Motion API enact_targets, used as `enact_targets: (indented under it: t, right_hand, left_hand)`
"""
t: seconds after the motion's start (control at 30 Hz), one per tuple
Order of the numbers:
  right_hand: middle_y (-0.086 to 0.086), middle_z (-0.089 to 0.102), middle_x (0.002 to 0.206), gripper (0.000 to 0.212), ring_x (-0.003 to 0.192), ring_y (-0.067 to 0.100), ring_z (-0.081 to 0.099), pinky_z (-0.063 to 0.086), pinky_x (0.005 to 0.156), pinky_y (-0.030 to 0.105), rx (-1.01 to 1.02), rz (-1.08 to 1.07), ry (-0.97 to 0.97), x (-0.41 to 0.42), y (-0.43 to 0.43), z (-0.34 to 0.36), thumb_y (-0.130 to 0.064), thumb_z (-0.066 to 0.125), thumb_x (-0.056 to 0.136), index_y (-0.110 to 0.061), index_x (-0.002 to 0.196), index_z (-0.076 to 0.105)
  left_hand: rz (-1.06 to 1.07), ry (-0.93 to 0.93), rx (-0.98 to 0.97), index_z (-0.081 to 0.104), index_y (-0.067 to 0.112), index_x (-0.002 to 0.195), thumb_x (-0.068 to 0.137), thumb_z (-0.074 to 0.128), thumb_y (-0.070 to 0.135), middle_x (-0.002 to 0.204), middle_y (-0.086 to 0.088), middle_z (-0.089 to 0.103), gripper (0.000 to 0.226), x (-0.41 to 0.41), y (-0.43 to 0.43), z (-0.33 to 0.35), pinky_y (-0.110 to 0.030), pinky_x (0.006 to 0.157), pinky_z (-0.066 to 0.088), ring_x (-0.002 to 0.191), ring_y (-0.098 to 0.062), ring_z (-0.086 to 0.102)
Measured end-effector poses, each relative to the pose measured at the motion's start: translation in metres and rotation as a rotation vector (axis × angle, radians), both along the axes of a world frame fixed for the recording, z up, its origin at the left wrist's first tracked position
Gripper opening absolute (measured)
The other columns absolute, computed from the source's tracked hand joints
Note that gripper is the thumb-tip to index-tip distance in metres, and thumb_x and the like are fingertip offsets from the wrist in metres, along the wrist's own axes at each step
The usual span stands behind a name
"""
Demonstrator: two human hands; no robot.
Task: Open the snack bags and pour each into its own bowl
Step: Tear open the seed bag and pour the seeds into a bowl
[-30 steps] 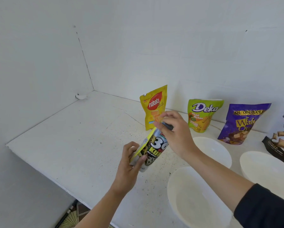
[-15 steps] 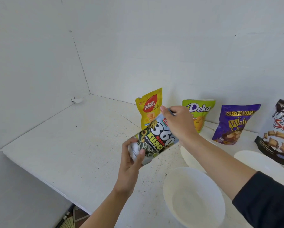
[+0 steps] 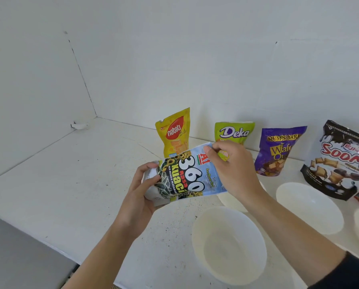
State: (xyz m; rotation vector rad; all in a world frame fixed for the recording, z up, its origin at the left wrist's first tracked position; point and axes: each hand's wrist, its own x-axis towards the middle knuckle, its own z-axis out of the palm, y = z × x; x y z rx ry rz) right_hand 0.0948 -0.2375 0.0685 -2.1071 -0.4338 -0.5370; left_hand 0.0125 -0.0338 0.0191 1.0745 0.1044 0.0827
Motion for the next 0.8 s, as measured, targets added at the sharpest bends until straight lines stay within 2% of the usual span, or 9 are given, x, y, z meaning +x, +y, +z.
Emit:
enact_targets:
  t: [0.1, 0.17, 0.23, 0.3, 0.37, 0.47, 0.57, 0.67, 0.8]
  right_hand:
    - [-0.009, 0.070, 0.077, 0.021, 0.076, 0.008, 0.067, 0.050, 0.070, 0.029, 0.153, 0.027, 0.176, -0.006, -0.009, -0.003, -0.031, 0.068, 0.094, -0.019, 0.076, 0.065]
    - [-0.009, 0.073, 0.079, 0.016, 0.079, 0.007, 0.072, 0.059, 0.072, 0.039, 0.275, 0.059, 0.267, -0.008, -0.014, -0.005, -0.029, 0.072, 0.090, -0.018, 0.083, 0.062]
    - [-0.004, 0.076, 0.082, 0.020, 0.084, 0.014, 0.074, 0.059, 0.078, 0.050, 0.334, 0.131, 0.302, -0.012, -0.017, -0.005, -0.025, 0.075, 0.088, -0.023, 0.090, 0.055]
    - [0.000, 0.078, 0.089, 0.026, 0.088, 0.021, 0.074, 0.056, 0.083, 0.056, 0.340, 0.211, 0.303, -0.014, -0.019, -0.002, -0.022, 0.074, 0.089, -0.029, 0.096, 0.051]
    - [0.005, 0.077, 0.092, 0.024, 0.089, 0.023, 0.074, 0.058, 0.078, 0.057, 0.352, 0.264, 0.324, -0.014, -0.021, 0.003, -0.019, 0.073, 0.090, -0.029, 0.100, 0.053]
    - [0.005, 0.077, 0.094, 0.019, 0.087, 0.019, 0.075, 0.061, 0.071, 0.053, 0.340, 0.292, 0.360, -0.010, -0.025, 0.010, -0.017, 0.071, 0.092, -0.022, 0.105, 0.058]
    - [0.007, 0.078, 0.091, 0.022, 0.085, 0.021, 0.076, 0.063, 0.068, 0.043, 0.436, 0.297, 0.382, -0.010, -0.030, 0.015, -0.013, 0.071, 0.092, -0.015, 0.109, 0.057]
    - [0.010, 0.078, 0.091, 0.020, 0.087, 0.023, 0.075, 0.061, 0.069, 0.042, 0.487, 0.330, 0.360, -0.013, -0.038, 0.012, -0.005, 0.071, 0.090, -0.006, 0.107, 0.061]
    - [0.007, 0.077, 0.096, 0.017, 0.090, 0.018, 0.073, 0.059, 0.071, 0.036, 0.496, 0.346, 0.367, -0.024, -0.049, -0.004, -0.003, 0.073, 0.087, -0.009, 0.102, 0.068]
  left_hand:
    - [-0.013, 0.011, 0.023, 0.054, 0.023, 0.116, 0.099, 0.052, 0.008, 0.126, 0.011, 0.068, 0.023, -0.004, -0.004, -0.001, -0.046, 0.078, 0.061, 0.107, -0.031, 0.071]
    - [-0.017, 0.016, 0.025, 0.054, 0.023, 0.116, 0.100, 0.052, 0.008, 0.127, 0.011, 0.068, 0.023, -0.005, -0.006, -0.001, -0.045, 0.077, 0.062, 0.108, -0.032, 0.072]
    - [-0.020, 0.020, 0.033, 0.053, 0.023, 0.116, 0.100, 0.051, 0.008, 0.127, 0.011, 0.068, 0.022, -0.003, -0.006, -0.001, -0.042, 0.072, 0.063, 0.106, -0.031, 0.072]
    - [-0.025, 0.021, 0.043, 0.054, 0.024, 0.115, 0.100, 0.051, 0.008, 0.128, 0.009, 0.067, 0.022, 0.000, -0.006, 0.000, -0.042, 0.071, 0.063, 0.106, -0.031, 0.072]
    - [-0.024, 0.016, 0.066, 0.055, 0.025, 0.115, 0.101, 0.050, 0.008, 0.131, 0.006, 0.065, 0.022, 0.006, -0.006, 0.004, -0.048, 0.079, 0.062, 0.108, -0.030, 0.071]
    - [-0.028, -0.021, 0.130, 0.055, 0.025, 0.118, 0.102, 0.050, 0.008, 0.130, 0.006, 0.065, 0.024, 0.017, -0.009, 0.012, -0.058, 0.092, 0.056, 0.115, -0.031, 0.068]
    - [-0.038, -0.090, 0.202, 0.054, 0.023, 0.122, 0.102, 0.051, 0.010, 0.124, 0.009, 0.066, 0.024, 0.025, -0.010, 0.023, -0.053, 0.085, 0.061, 0.114, -0.028, 0.068]
    - [-0.025, -0.165, 0.323, 0.054, 0.025, 0.123, 0.094, 0.060, 0.022, 0.123, 0.008, 0.066, 0.030, 0.026, -0.011, 0.029, -0.043, 0.080, 0.063, 0.108, -0.026, 0.071]
    - [-0.051, -0.176, 0.394, 0.057, 0.026, 0.122, 0.089, 0.064, 0.021, 0.125, 0.002, 0.063, 0.034, 0.020, -0.012, 0.024, -0.049, 0.085, 0.061, 0.110, -0.032, 0.069]
